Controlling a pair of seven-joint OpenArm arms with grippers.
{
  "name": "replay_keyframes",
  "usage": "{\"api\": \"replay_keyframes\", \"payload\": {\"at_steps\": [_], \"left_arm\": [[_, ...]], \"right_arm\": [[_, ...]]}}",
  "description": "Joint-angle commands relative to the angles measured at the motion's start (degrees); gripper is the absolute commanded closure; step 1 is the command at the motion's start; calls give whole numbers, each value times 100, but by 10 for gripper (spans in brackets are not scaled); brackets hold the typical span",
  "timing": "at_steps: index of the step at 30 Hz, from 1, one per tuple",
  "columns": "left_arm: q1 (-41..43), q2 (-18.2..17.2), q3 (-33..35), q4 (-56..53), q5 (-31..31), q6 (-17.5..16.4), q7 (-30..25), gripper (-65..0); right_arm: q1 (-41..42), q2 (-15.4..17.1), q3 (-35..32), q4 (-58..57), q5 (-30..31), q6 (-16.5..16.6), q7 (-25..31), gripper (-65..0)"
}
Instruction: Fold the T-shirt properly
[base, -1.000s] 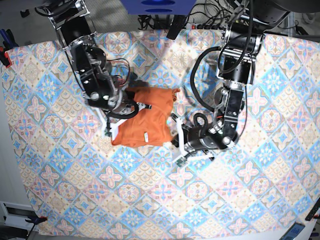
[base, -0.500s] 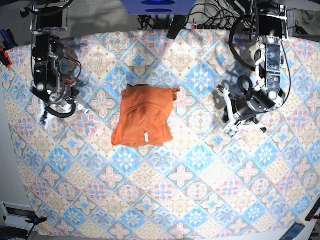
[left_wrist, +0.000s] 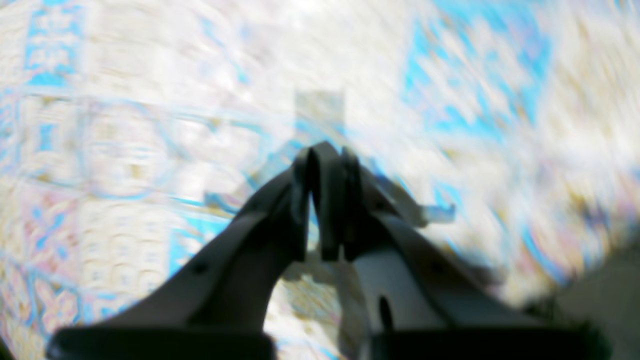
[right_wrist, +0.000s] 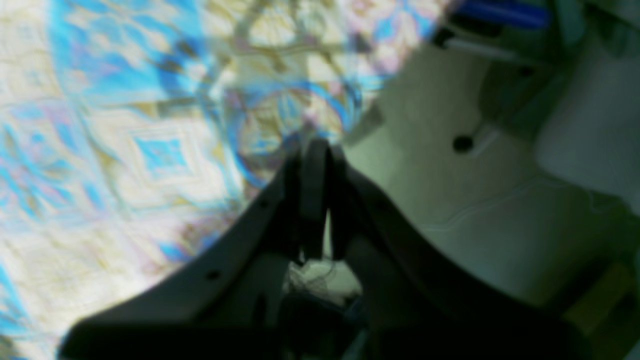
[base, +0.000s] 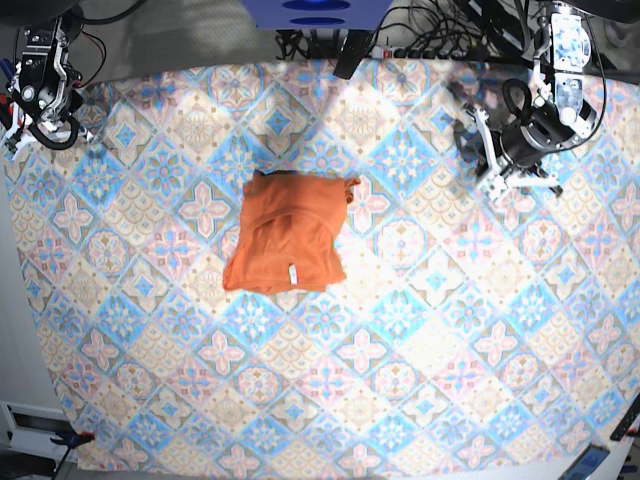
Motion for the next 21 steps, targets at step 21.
{"api": "replay_keyframes", "payload": {"at_steps": [21], "left_arm": [[2587,340,-534,51,1206,71,-2364,-27]], "right_arm": [[-2515,-401,344,-186,-57,17,2059,-2]]}}
